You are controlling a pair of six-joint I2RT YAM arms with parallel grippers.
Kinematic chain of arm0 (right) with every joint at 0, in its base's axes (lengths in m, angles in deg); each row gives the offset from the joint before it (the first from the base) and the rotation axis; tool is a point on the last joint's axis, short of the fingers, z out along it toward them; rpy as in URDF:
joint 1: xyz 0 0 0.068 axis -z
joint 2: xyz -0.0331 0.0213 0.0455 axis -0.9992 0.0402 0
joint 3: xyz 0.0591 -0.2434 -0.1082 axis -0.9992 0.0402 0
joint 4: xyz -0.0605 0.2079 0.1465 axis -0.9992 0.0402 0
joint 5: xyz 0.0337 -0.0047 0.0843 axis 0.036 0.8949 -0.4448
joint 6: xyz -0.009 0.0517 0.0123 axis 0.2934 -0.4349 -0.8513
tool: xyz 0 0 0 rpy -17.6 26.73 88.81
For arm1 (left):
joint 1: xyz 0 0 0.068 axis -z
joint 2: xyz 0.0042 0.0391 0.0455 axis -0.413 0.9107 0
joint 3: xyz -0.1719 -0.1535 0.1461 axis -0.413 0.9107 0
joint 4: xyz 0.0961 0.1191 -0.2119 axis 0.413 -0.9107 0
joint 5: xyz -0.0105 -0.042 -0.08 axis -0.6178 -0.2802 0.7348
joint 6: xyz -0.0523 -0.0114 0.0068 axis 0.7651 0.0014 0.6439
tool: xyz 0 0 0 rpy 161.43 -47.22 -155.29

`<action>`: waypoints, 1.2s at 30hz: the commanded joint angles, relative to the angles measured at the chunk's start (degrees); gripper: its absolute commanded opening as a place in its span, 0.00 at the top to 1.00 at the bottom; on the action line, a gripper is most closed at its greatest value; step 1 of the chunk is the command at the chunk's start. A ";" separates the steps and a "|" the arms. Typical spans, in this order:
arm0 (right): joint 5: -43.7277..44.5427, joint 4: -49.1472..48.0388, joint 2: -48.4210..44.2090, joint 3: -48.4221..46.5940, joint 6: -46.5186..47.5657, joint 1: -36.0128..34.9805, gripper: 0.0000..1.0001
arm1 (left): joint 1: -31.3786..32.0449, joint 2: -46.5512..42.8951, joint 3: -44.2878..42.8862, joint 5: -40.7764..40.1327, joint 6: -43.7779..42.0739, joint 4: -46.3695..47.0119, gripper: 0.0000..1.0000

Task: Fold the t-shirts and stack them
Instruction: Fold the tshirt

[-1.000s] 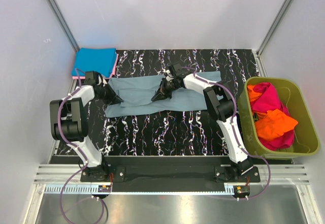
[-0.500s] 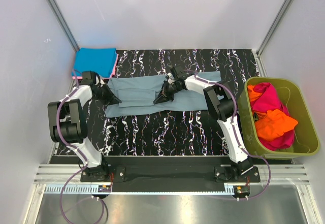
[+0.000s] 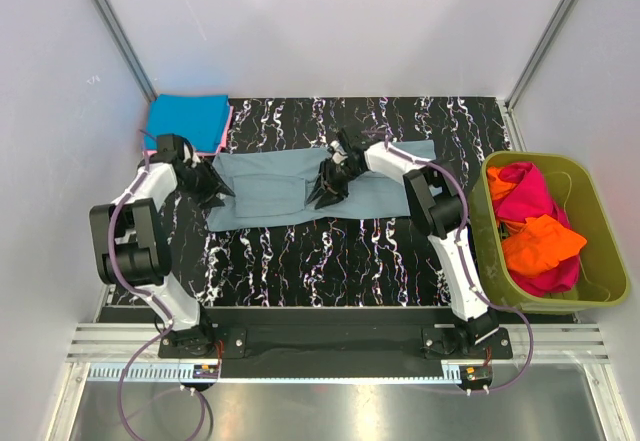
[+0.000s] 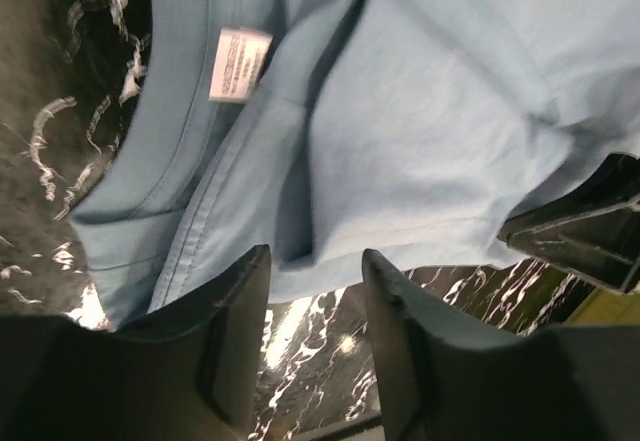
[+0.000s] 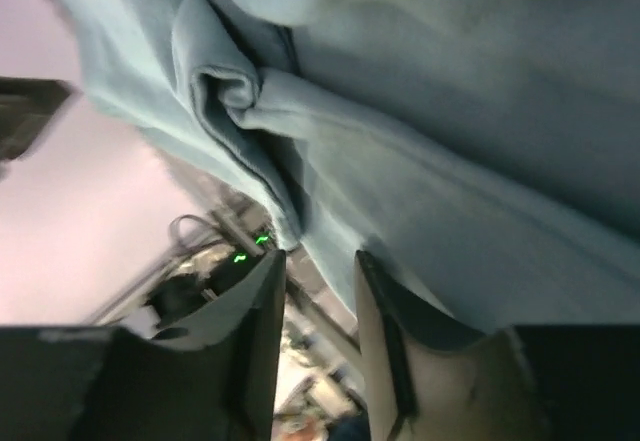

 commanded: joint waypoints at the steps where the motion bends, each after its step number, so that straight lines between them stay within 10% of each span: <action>1: 11.18 12.68 -3.99 -9.26 11.85 0.52 0.59 | -0.37 -3.92 -5.66 -1.15 -1.88 0.88 0.53; 12: 6.21 14.10 9.28 -32.30 6.42 -1.41 0.87 | 2.71 6.80 -8.22 10.11 4.70 13.10 0.64; 28: 4.87 7.50 20.00 -33.54 4.65 2.18 0.91 | 3.06 20.87 -14.28 3.96 0.41 15.12 0.64; 36: 0.13 8.73 18.61 -33.46 6.32 5.62 0.87 | 3.15 13.42 -15.25 3.08 -3.20 10.82 0.55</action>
